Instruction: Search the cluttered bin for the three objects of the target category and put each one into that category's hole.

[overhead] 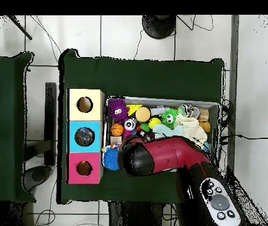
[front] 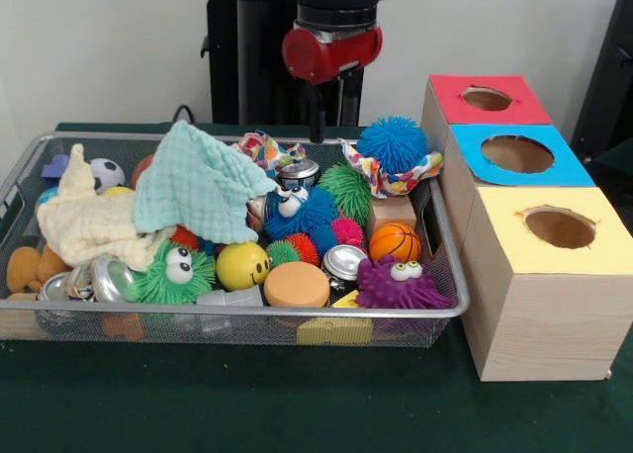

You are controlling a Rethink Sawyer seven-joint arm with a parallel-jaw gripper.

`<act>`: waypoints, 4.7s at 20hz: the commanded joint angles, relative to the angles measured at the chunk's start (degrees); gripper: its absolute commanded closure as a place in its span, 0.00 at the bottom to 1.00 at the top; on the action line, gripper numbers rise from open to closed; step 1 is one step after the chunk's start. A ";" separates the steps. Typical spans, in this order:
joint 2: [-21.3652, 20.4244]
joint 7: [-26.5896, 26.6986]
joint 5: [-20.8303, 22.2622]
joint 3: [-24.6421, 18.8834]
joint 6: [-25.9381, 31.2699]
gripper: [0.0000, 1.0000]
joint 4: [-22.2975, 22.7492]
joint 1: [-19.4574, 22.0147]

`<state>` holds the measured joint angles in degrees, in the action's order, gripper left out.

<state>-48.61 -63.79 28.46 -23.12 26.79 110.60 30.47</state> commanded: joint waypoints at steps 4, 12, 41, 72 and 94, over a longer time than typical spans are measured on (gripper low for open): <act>4.46 -11.67 0.47 3.63 -6.40 0.00 4.70 -0.76; 5.95 -12.59 -0.03 6.52 -6.49 0.00 5.03 -3.37; 11.88 -9.88 -9.80 -3.12 -9.72 0.00 10.98 1.61; 16.20 -8.09 -5.54 0.99 -20.40 1.00 6.72 -1.29; 7.40 5.49 -6.19 -7.57 0.04 1.00 5.49 12.66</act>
<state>-38.25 -63.79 21.17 -24.69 18.02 122.29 39.04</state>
